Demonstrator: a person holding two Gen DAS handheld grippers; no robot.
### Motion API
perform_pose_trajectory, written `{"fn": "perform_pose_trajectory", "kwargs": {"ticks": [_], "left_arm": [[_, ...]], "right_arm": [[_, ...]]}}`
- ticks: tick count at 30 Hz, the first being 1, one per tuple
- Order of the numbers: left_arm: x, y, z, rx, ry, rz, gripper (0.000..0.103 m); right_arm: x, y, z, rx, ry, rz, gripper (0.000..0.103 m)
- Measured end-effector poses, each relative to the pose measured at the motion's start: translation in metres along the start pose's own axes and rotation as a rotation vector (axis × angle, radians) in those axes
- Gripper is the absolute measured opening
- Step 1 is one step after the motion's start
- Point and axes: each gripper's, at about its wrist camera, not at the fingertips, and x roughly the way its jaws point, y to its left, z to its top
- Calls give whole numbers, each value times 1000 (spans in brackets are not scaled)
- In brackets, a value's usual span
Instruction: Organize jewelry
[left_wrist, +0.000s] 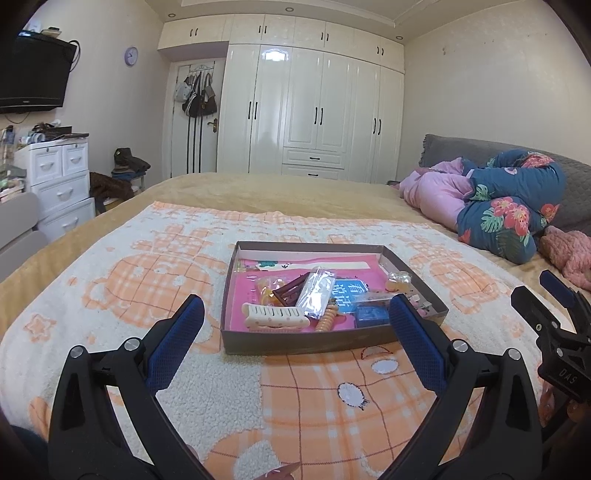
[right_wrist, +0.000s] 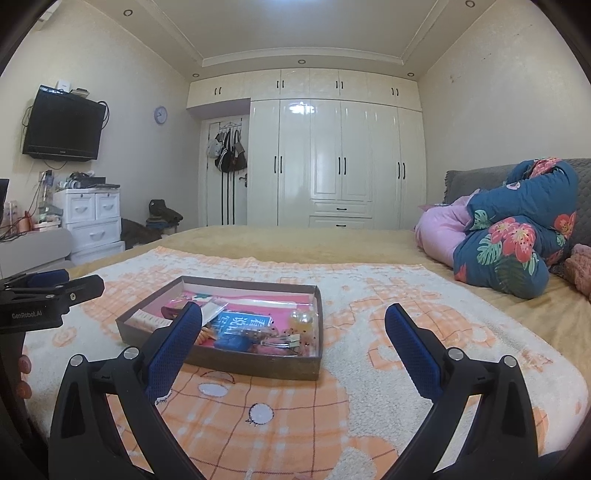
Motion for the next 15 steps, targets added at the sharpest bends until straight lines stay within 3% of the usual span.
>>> {"fn": "perform_pose_trajectory", "kwargs": {"ticks": [15], "left_arm": [[0,2,2,0,3,1,92]], "right_arm": [[-1,-1,-3,11,-1,-17,97]]}}
